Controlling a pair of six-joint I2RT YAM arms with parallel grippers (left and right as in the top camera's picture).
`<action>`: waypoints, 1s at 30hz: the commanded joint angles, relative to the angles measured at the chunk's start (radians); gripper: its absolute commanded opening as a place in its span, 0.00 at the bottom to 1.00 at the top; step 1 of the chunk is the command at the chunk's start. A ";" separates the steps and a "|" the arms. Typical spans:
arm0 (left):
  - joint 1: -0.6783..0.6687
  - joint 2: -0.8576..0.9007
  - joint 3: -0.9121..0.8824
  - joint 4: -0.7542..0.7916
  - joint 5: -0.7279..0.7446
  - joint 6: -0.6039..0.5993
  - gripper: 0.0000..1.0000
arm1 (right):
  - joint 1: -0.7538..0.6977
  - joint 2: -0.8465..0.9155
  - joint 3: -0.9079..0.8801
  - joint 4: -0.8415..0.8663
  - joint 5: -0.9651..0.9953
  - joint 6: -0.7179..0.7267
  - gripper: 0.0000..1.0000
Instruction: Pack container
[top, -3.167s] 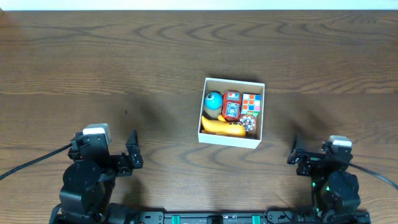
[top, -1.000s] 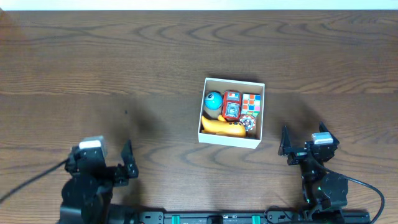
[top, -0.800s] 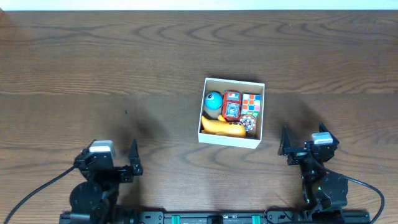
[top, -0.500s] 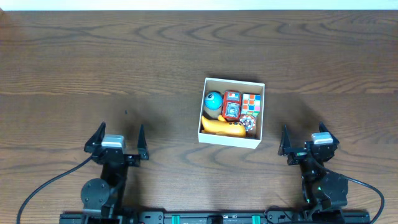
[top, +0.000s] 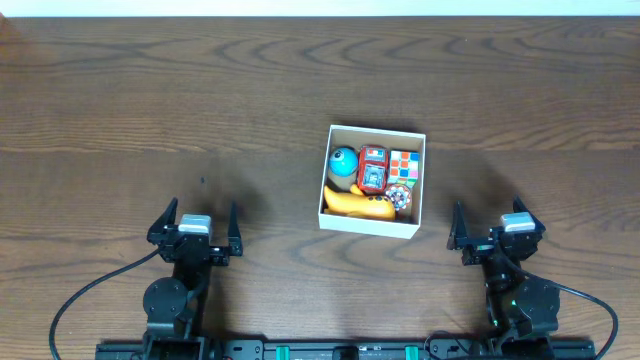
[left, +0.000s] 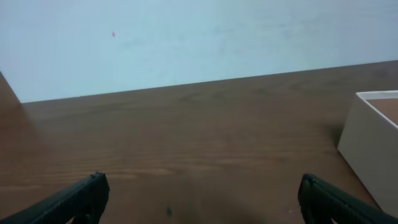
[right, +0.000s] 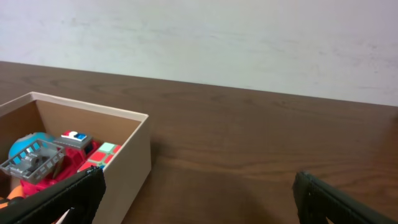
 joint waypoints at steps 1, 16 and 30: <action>0.006 -0.008 -0.009 -0.045 0.034 -0.009 0.98 | -0.016 -0.006 -0.005 -0.001 -0.005 -0.015 0.99; 0.006 -0.008 -0.009 -0.045 0.034 -0.236 0.98 | -0.016 -0.006 -0.005 -0.001 -0.005 -0.015 0.99; 0.006 -0.008 -0.009 -0.045 0.033 -0.247 0.98 | -0.016 -0.006 -0.005 -0.001 -0.005 -0.015 0.99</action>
